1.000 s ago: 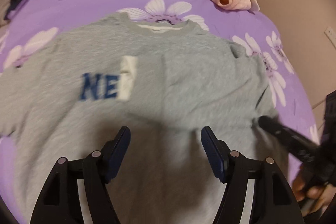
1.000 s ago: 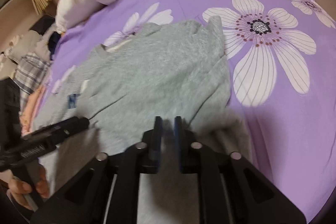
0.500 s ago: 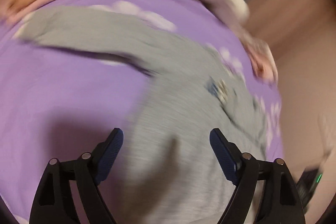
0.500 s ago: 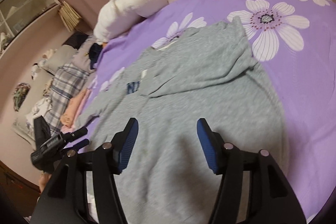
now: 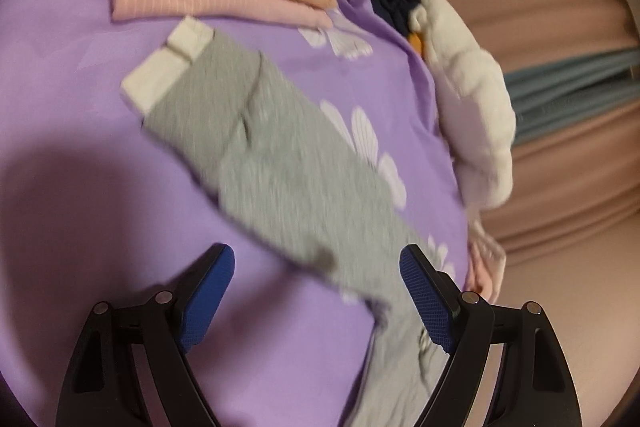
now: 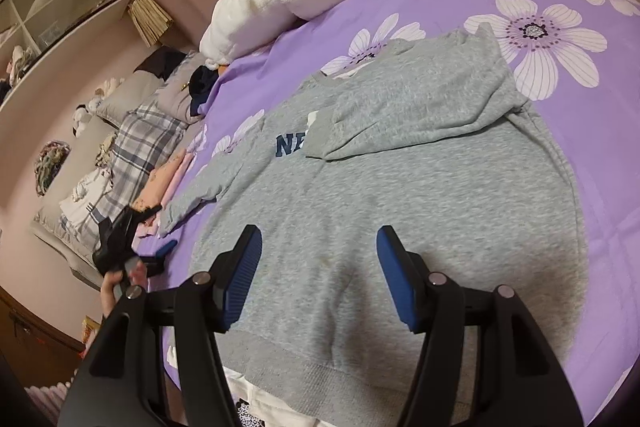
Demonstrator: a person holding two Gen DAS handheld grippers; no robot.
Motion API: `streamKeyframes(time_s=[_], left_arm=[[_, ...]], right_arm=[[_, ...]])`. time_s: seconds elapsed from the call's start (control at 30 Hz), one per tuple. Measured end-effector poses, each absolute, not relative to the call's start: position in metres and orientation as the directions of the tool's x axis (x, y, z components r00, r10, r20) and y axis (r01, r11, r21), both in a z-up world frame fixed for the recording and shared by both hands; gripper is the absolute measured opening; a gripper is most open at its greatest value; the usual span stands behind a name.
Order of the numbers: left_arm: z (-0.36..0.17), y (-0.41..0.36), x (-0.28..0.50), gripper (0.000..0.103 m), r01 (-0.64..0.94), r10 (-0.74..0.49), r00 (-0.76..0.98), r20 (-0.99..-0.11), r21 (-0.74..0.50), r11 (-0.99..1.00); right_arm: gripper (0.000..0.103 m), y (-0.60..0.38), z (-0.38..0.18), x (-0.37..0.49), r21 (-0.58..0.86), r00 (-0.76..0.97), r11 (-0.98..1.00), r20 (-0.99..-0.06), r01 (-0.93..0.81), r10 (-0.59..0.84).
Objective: Fold small clothes
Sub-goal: 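Grasp the other sleeve cuff with the left gripper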
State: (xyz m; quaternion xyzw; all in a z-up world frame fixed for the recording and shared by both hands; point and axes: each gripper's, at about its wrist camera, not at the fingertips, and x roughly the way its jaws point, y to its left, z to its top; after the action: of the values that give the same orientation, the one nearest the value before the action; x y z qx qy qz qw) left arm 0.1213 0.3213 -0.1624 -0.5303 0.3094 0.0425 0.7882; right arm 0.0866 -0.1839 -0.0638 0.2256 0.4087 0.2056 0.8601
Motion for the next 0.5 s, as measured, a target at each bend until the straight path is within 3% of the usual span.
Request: streamKeyframes(time_s=[0.27, 0.37, 0.43, 0.5], left_arm=[[-0.160, 0.358, 0.141, 0.084, -0.479, -0.133, 0.805, -0.578, -0.766, 0.428], [-0.157, 0.361, 0.140, 0.067, -0.531, -0.073, 0.779, -0.622, -0.718, 0.450], [-0.154, 0.360, 0.142, 0.038, -0.555, -0.041, 0.757, -0.652, -0.675, 0.486], [-0.152, 0.358, 0.144, 0.017, -0.569, -0.029, 0.733, -0.680, -0.635, 0.522]], right_arm=[[0.061, -0.175, -0.062, 0.092, 0.540, 0.579, 0.826, -0.625, -0.164, 0.524], [0.061, -0.173, -0.065, 0.094, 0.534, 0.572, 0.830, -0.636, -0.159, 0.519], [0.061, -0.172, -0.066, 0.095, 0.527, 0.571, 0.835, -0.642, -0.157, 0.513], [0.061, -0.172, -0.068, 0.095, 0.522, 0.568, 0.839, -0.648, -0.154, 0.508]])
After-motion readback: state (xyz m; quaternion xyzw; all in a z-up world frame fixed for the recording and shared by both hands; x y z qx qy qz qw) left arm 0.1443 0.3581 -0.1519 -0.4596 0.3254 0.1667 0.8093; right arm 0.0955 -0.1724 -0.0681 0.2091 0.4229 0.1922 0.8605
